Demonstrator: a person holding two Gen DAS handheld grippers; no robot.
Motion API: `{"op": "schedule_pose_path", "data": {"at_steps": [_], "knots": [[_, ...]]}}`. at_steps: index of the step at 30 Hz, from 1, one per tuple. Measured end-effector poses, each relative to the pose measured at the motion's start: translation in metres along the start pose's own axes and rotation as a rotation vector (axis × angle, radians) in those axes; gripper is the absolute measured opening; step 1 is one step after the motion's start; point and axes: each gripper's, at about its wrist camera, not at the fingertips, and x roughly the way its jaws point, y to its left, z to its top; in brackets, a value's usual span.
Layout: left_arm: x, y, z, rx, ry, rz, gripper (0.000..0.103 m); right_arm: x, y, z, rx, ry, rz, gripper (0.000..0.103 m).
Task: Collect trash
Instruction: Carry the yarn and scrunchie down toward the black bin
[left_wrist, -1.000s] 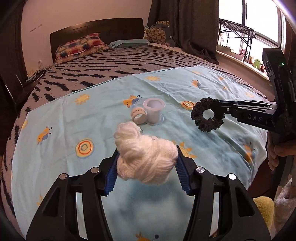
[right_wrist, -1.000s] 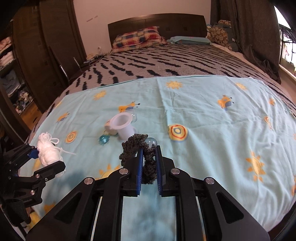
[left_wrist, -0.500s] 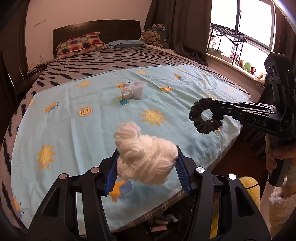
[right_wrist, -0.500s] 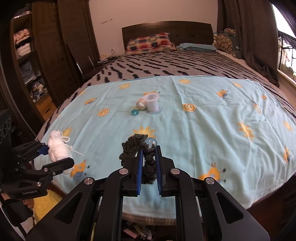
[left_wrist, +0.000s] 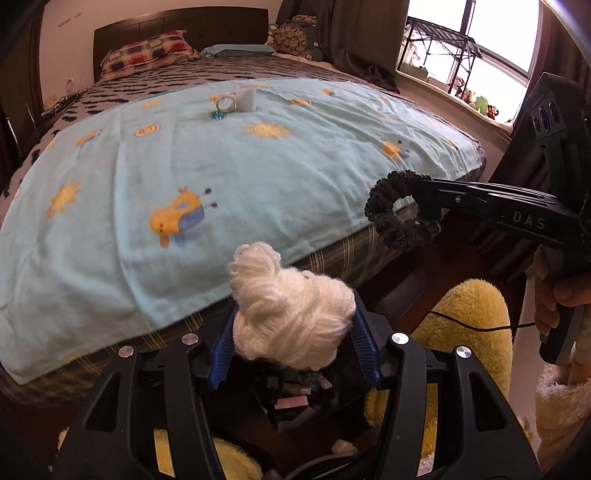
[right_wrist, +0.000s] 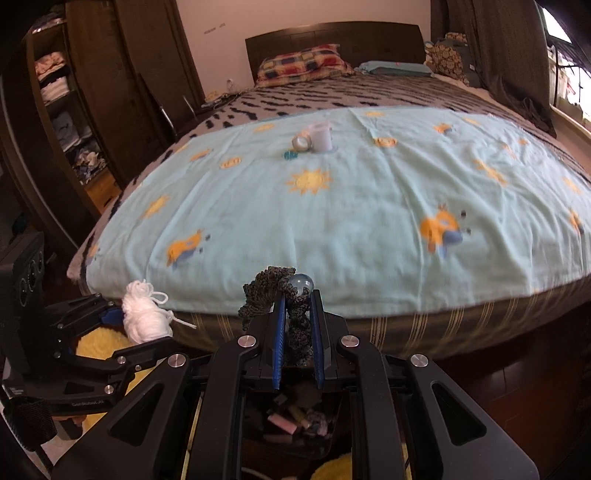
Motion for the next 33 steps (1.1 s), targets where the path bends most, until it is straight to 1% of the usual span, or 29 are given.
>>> {"op": "schedule_pose_path", "data": {"at_steps": [5,10,14,18,25,29,33], "knots": [[0.020,-0.003,-0.027,-0.002,0.061,-0.004,0.053,0.019,-0.006,-0.031,0.033,0.083,-0.011,0.014],[0.043,0.003,-0.047,-0.041,0.110,-0.029,0.053,0.045,-0.013,-0.058,0.072,0.152,-0.013,0.014],[0.066,0.008,-0.065,-0.061,0.170,-0.035,0.053,0.067,-0.017,-0.080,0.094,0.213,-0.019,0.014],[0.086,0.011,-0.078,-0.072,0.228,-0.030,0.053,0.081,-0.015,-0.096,0.097,0.253,-0.029,0.014],[0.109,0.006,-0.091,-0.067,0.314,-0.036,0.053,0.097,-0.014,-0.112,0.103,0.298,-0.034,0.014],[0.121,0.002,-0.091,-0.064,0.345,-0.049,0.053,0.101,-0.017,-0.114,0.111,0.307,-0.039,0.017],[0.128,0.003,-0.088,-0.061,0.364,-0.050,0.056,0.113,-0.009,-0.111,0.116,0.317,-0.034,0.017]]}}
